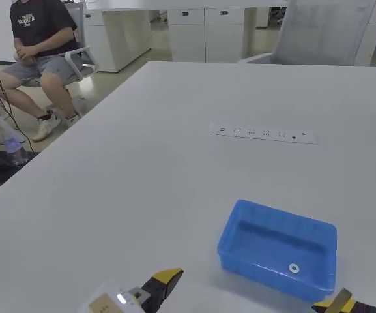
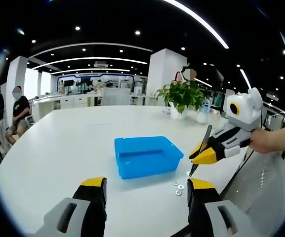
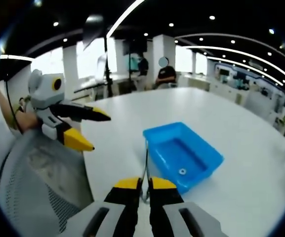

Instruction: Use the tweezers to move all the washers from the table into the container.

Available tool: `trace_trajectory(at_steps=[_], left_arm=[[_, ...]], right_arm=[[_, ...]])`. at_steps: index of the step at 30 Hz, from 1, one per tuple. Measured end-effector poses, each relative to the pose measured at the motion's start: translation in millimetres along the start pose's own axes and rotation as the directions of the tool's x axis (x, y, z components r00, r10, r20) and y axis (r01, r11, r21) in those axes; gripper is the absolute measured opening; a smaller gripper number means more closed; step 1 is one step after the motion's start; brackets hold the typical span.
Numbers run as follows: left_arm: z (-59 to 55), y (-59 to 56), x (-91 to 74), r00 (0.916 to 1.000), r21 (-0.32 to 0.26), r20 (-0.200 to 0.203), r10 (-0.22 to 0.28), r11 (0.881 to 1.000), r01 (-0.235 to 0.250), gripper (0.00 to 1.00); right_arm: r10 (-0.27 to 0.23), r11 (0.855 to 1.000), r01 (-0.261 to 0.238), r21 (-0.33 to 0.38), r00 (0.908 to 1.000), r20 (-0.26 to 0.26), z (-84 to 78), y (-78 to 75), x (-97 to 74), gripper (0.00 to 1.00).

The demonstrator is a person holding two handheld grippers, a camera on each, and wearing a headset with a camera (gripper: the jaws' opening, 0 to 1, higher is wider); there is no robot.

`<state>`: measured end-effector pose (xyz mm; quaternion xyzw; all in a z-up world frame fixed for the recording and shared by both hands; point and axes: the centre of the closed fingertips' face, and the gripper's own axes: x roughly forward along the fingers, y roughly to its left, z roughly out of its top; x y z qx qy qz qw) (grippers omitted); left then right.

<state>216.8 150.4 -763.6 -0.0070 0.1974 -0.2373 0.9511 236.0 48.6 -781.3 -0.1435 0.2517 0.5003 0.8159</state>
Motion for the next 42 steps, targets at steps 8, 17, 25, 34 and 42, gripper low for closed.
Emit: trace_trajectory(at_steps=[8, 17, 25, 34, 42], left_arm=[[1.6, -1.7, -0.1, 1.0000, 0.000, 0.001, 0.000, 1.000, 0.000, 0.66], [1.6, -0.3, -0.2, 1.0000, -0.003, 0.004, 0.001, 1.000, -0.001, 0.66], [1.6, 0.4, -0.6, 1.0000, -0.003, 0.005, 0.001, 1.000, -0.001, 0.66], [0.4, 2.5, -0.6, 1.0000, -0.002, 0.003, 0.002, 1.000, -0.002, 0.66], [0.2, 1.9, 0.2, 1.0000, 0.001, 0.000, 0.003, 1.000, -0.003, 0.65]], right_arm=[[-0.002, 1.000, 0.002, -0.016, 0.9989, 0.046, 25.1, 0.8, -6.7, 0.03], [0.005, 0.998, 0.000, -0.059, 0.9964, 0.084, 53.4, 2.4, -11.3, 0.03], [0.012, 0.994, -0.002, -0.106, 0.9952, 0.097, 71.8, 3.5, -11.9, 0.03], [0.016, 0.995, -0.004, -0.100, 0.9931, 0.117, 81.0, -6.6, -4.7, 0.03], [0.013, 0.999, -0.006, -0.053, 0.9895, 0.144, 89.4, -21.9, 2.4, 0.03]])
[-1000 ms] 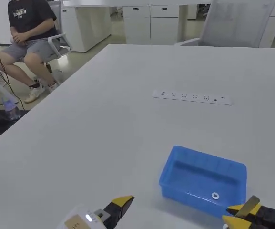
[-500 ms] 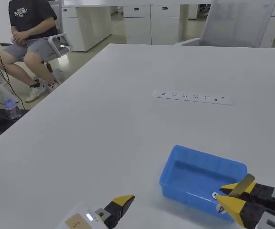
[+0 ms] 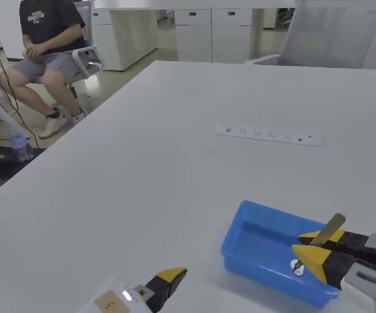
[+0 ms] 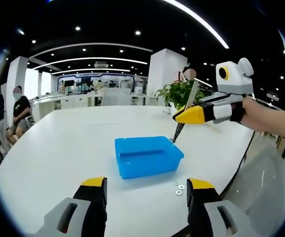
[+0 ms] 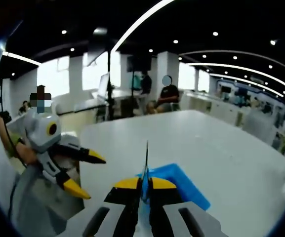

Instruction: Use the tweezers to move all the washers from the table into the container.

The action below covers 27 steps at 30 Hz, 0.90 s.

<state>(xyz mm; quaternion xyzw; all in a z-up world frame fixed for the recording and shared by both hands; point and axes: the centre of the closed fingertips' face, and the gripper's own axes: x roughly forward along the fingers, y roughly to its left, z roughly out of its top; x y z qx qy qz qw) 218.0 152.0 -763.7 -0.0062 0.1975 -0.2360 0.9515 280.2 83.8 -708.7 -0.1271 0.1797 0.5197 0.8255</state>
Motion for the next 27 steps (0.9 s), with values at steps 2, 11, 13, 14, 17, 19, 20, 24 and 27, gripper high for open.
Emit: trace_trajectory(at_steps=[2, 11, 13, 14, 17, 19, 20, 24, 27], left_arm=[[-0.4, 0.5, 0.0, 1.0000, 0.001, -0.001, 0.001, 1.000, -0.001, 0.65], [-1.2, -1.0, 0.7, 1.0000, 0.002, -0.009, -0.001, 1.000, 0.001, 0.64], [-1.9, -1.2, 0.9, 0.9999, 0.002, -0.014, -0.001, 1.000, 0.001, 0.64], [-2.0, -1.3, 1.0, 0.9999, 0.002, -0.015, -0.002, 1.000, 0.002, 0.64], [3.5, -3.7, 1.0, 0.9997, -0.019, 0.017, -0.016, 1.000, 0.017, 0.67], [4.2, -2.2, 0.3, 0.9997, -0.023, 0.022, -0.011, 1.000, 0.012, 0.68], [1.5, -1.4, 0.3, 1.0000, -0.021, 0.006, -0.005, 1.000, 0.005, 0.67], [0.5, -2.7, 0.9, 1.0000, -0.007, 0.000, -0.009, 1.000, 0.009, 0.67], [0.5, -1.5, 0.5, 1.0000, -0.012, 0.003, -0.006, 1.000, 0.006, 0.67]], right_arm=[[0.000, 1.000, 0.000, -0.005, 1.0000, 0.000, 0.4, -5.2, 1.8, 0.03], [0.010, 1.000, -0.010, 0.014, 0.9998, 0.017, 2.9, -15.1, 14.5, 0.03], [0.013, 1.000, -0.013, 0.023, 0.9998, 0.014, 1.1, -18.0, 18.6, 0.03], [0.013, 1.000, -0.014, 0.024, 0.9998, 0.012, 0.5, -19.1, 20.2, 0.03], [0.015, 1.000, -0.016, 0.023, 0.9999, 0.004, -0.4, -21.6, 24.1, 0.03], [0.016, 1.000, -0.016, 0.022, 0.9999, 0.000, -0.8, -23.9, 26.2, 0.03], [0.015, 1.000, -0.015, 0.022, 0.9999, 0.000, -1.1, -25.5, 27.4, 0.03], [0.013, 0.999, -0.013, 0.037, 0.9999, 0.002, -2.1, -30.2, 32.3, 0.03], [0.014, 0.999, -0.013, 0.046, 0.9999, -0.006, -5.9, -33.8, 39.0, 0.03]])
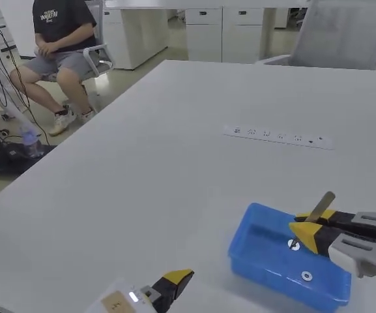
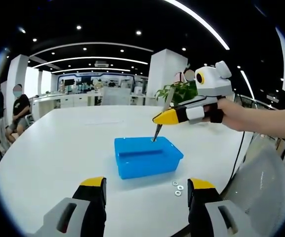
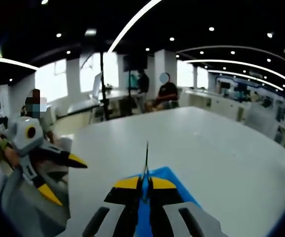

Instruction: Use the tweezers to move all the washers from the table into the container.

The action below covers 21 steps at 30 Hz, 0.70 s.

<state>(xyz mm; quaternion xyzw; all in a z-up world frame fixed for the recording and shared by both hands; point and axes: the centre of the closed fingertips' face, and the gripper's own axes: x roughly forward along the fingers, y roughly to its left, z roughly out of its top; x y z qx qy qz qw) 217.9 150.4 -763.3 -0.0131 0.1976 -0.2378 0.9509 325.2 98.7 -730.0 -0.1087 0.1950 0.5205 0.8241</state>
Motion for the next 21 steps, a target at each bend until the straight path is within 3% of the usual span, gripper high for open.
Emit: trace_trajectory(at_steps=[8, 21], left_arm=[[-0.1, -0.1, -0.3, 1.0000, 0.001, -0.002, 0.002, 1.000, -0.002, 0.67], [-0.1, -1.6, 0.7, 0.9999, 0.009, -0.010, 0.004, 1.000, -0.004, 0.65]], right_arm=[[0.004, 1.000, -0.004, 0.001, 0.9994, -0.035, -14.0, -7.5, 14.7, 0.03], [0.002, 0.998, 0.002, 0.062, 0.9973, -0.073, -43.0, -15.1, 32.9, 0.03]])
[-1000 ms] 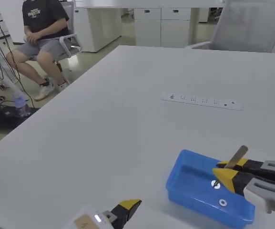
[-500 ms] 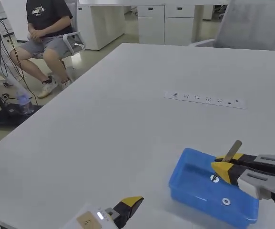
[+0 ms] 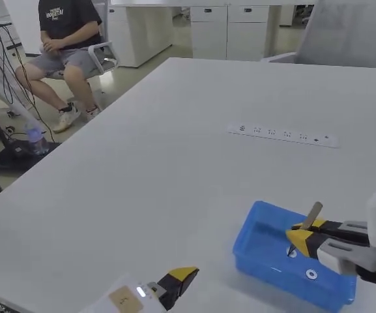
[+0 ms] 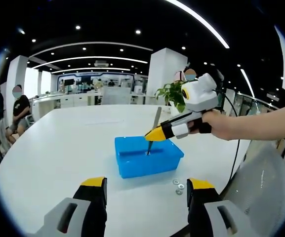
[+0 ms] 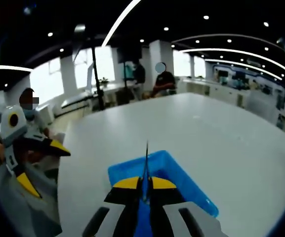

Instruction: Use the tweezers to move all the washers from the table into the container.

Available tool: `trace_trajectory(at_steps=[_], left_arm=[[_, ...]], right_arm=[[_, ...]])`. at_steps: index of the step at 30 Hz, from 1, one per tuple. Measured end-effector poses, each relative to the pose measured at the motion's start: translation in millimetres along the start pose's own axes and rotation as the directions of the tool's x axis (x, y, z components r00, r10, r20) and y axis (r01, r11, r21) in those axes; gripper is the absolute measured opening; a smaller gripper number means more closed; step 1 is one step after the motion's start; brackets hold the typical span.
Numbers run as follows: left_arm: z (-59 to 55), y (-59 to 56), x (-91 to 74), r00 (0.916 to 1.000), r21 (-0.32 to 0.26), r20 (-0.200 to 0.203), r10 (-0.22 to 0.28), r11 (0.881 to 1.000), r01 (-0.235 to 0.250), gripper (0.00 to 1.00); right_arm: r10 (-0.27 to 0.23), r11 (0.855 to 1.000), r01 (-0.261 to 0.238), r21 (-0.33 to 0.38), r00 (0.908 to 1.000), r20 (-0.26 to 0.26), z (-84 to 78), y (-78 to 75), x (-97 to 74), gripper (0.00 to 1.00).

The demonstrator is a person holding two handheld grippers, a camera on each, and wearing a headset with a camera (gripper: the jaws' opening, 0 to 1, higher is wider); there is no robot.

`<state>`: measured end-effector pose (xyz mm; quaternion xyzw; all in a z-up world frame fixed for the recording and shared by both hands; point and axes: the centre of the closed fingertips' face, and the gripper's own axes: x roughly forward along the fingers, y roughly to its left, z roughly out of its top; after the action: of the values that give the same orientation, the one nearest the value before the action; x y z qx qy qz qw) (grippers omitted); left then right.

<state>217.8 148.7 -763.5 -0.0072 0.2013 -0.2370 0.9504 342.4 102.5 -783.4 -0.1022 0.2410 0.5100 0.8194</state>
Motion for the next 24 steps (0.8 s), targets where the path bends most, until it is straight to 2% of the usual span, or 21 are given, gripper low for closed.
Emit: trace_trajectory(at_steps=[15, 24], left_arm=[[-1.5, 1.3, 0.2, 1.0000, 0.000, -0.005, 0.001, 1.000, -0.001, 0.65], [-2.9, 2.0, 0.1, 0.9999, 0.004, -0.011, 0.002, 1.000, -0.002, 0.64]], right_arm=[[-0.010, 1.000, 0.010, 0.006, 0.9991, -0.041, -20.1, -5.0, 7.0, 0.03], [-0.037, 0.999, 0.038, 0.016, 0.9977, -0.056, -29.8, -17.4, 6.5, 0.03]])
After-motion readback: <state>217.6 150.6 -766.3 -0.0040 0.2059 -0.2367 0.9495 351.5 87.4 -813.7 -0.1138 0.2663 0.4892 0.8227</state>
